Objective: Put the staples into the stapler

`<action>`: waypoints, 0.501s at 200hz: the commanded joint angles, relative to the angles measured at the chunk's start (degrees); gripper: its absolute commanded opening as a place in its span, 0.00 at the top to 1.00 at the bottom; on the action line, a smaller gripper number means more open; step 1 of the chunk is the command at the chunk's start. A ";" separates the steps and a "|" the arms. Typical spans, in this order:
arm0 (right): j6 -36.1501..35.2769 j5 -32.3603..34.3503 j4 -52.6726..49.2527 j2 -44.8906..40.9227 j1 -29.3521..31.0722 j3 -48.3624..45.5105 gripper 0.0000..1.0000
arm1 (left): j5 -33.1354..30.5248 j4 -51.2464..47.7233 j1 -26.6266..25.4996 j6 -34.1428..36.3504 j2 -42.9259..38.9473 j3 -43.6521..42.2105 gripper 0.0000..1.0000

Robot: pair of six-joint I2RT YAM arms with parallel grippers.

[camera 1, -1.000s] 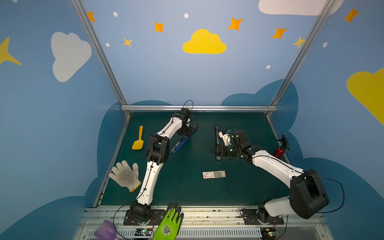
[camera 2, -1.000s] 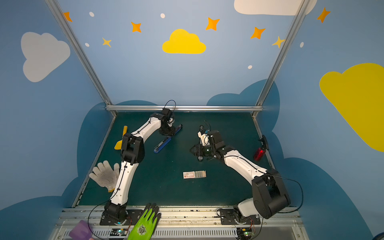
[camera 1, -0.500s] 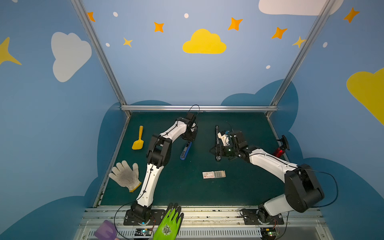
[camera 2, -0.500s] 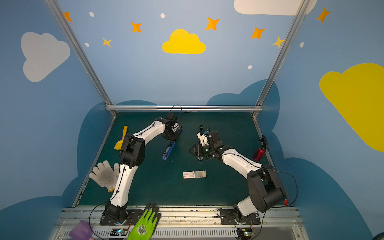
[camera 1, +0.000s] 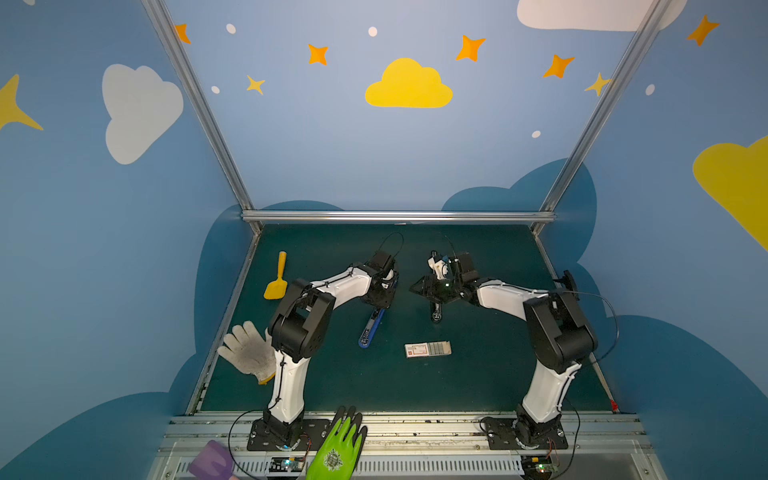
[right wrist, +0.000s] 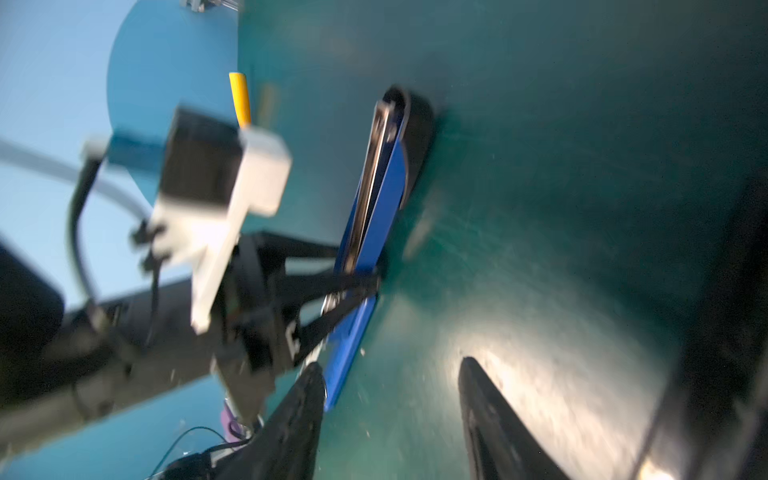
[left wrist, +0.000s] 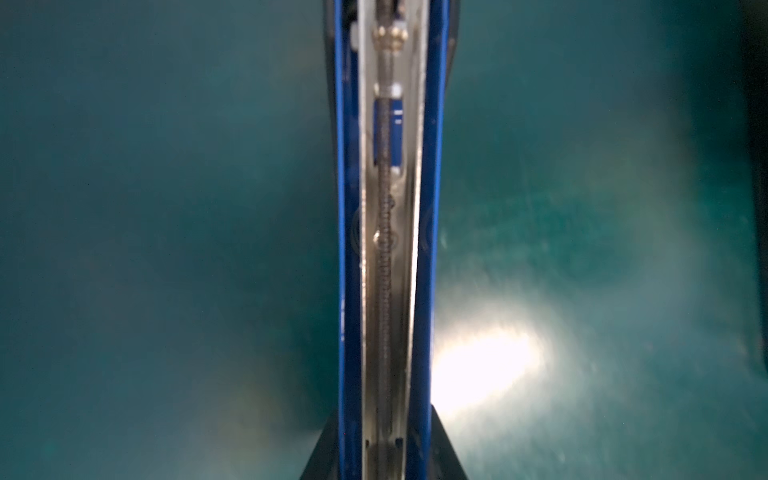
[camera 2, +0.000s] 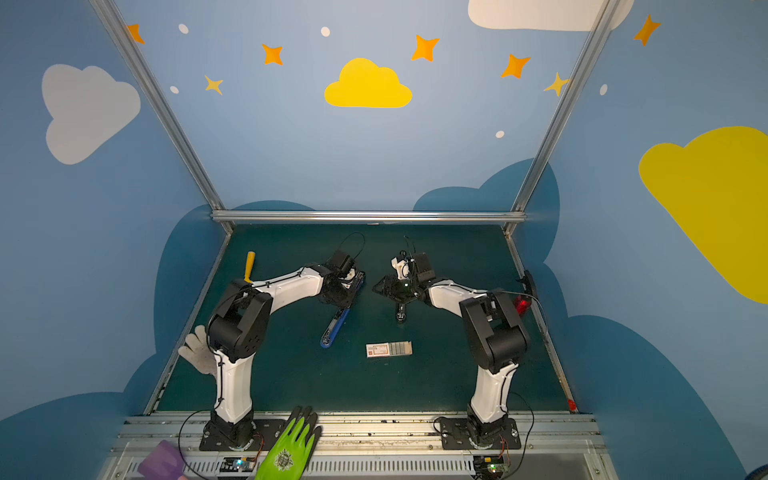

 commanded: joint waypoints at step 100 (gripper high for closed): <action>14.86 -10.10 19.89 14.61 -0.28 8.90 0.44 | 0.54 12.56 -2.21 -1.78 -8.02 -7.77 0.96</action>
